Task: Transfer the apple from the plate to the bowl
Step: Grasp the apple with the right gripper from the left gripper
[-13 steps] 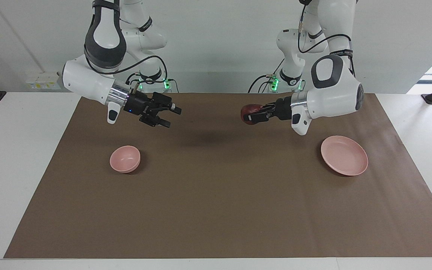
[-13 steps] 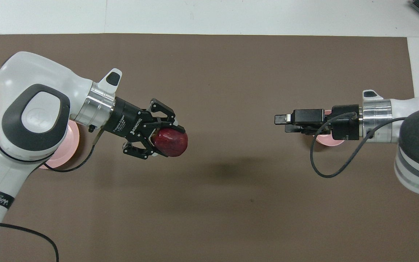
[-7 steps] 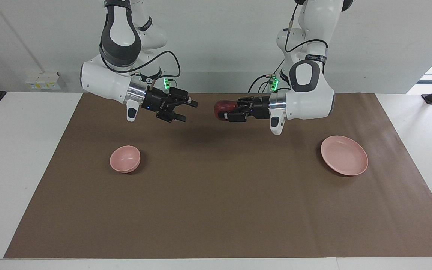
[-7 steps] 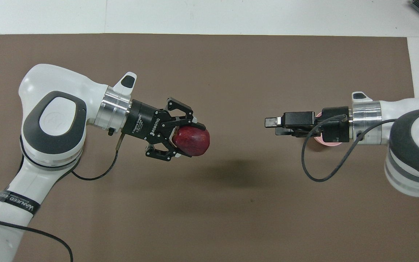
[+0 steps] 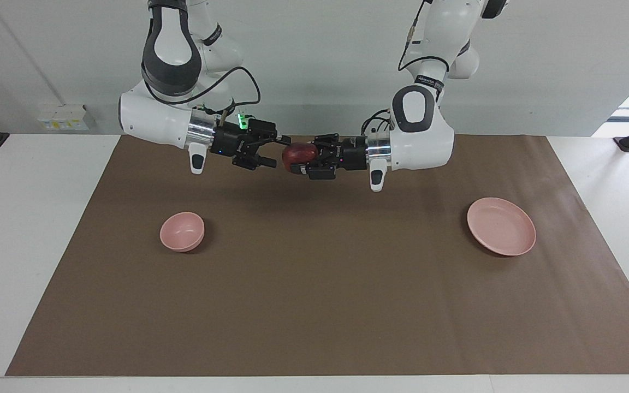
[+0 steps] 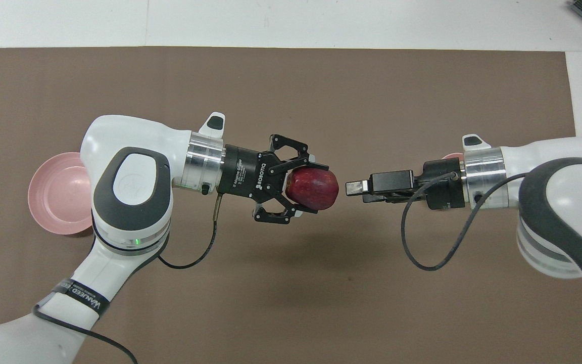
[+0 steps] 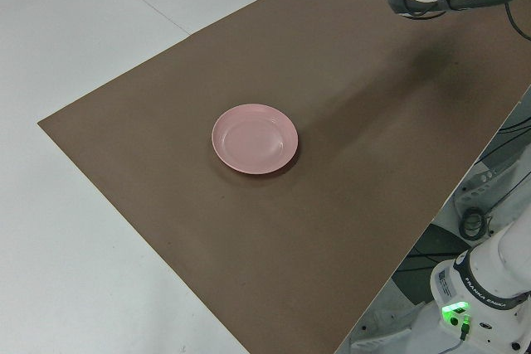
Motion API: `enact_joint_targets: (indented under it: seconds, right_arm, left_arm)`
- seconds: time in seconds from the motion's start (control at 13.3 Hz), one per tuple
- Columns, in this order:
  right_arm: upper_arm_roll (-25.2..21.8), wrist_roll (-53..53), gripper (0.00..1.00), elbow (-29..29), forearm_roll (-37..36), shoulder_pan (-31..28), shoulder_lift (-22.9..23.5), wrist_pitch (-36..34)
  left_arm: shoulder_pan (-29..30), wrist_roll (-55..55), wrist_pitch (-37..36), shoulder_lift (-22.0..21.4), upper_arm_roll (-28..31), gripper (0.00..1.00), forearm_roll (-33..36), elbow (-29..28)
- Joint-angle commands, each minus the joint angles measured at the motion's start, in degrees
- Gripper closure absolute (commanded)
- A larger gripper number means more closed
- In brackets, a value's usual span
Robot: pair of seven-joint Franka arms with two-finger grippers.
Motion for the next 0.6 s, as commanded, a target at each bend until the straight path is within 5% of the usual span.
enact_joint_targets:
  seconds: [0.0, 0.53]
  right_arm:
    - [0.3, 1.7, 0.00, -1.8, 1.7, -1.1, -1.6, -1.1]
    - [0.2, 4.3, 0.00, -1.8, 3.1, -1.2, -1.7, -2.0]
  left_arm:
    - [-1.2, -1.0, 1.8, -1.2, -0.3, 1.00, -2.5, -1.4]
    - [-2.1, -1.0, 4.3, -1.6, -2.8, 1.00, -5.4, -1.9]
